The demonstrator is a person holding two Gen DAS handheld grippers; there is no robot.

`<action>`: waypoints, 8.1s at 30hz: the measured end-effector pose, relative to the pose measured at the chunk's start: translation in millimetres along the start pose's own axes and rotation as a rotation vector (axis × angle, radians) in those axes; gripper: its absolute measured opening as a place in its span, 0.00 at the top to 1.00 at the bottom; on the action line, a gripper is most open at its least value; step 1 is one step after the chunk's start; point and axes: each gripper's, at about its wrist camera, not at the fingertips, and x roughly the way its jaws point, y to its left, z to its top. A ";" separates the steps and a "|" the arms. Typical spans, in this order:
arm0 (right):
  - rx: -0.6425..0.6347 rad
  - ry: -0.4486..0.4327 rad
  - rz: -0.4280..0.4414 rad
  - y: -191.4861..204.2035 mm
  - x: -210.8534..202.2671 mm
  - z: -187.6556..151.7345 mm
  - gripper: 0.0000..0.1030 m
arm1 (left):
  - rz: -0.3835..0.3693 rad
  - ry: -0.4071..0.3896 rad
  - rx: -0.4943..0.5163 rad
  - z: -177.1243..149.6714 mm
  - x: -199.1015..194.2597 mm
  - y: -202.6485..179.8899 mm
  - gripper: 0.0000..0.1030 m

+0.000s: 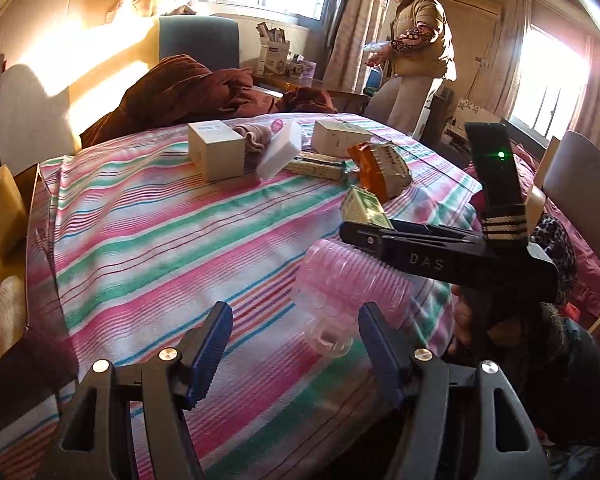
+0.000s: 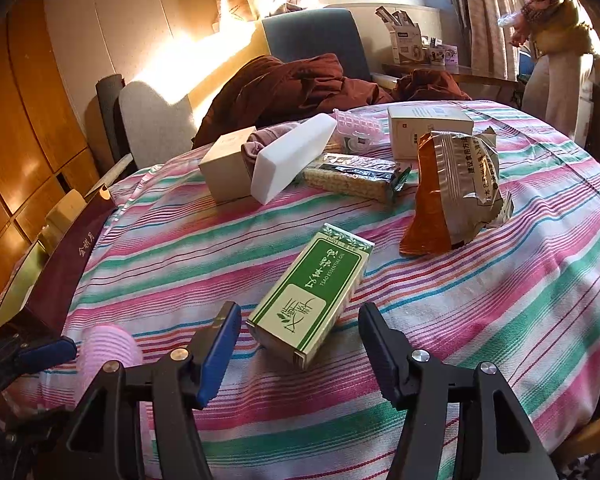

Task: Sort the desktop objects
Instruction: 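Lift the pink curler and green box and carry them toward the gold tray, then lower the curler and green box into the tray and open both tools, then move both tools back to the objects on the cloth, then grasp the long white melamine sponge with the left tool while the right tool grasps the pink sock, then lift the white sponge and pink sock and carry them toward the gold tray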

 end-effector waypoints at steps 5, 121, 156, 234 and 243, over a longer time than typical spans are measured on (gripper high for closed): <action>0.002 -0.005 -0.017 -5.4 -0.6 0.7 0.38 | -0.056 0.002 0.015 1.6 1.4 -11.2 0.35; -0.431 0.125 0.470 316.7 71.3 46.9 0.48 | 0.578 -0.186 -0.542 -61.0 -174.2 253.3 0.32; 0.159 -0.172 -0.119 -68.6 -21.8 37.3 0.37 | 0.098 0.008 0.070 117.1 57.8 -2.4 0.32; -0.289 0.064 -0.018 35.7 135.7 133.1 0.44 | 0.070 0.008 -0.235 12.3 21.5 62.9 0.72; -0.279 0.047 0.037 44.4 87.1 92.6 0.44 | 0.082 -0.005 -0.224 6.3 13.2 54.7 0.72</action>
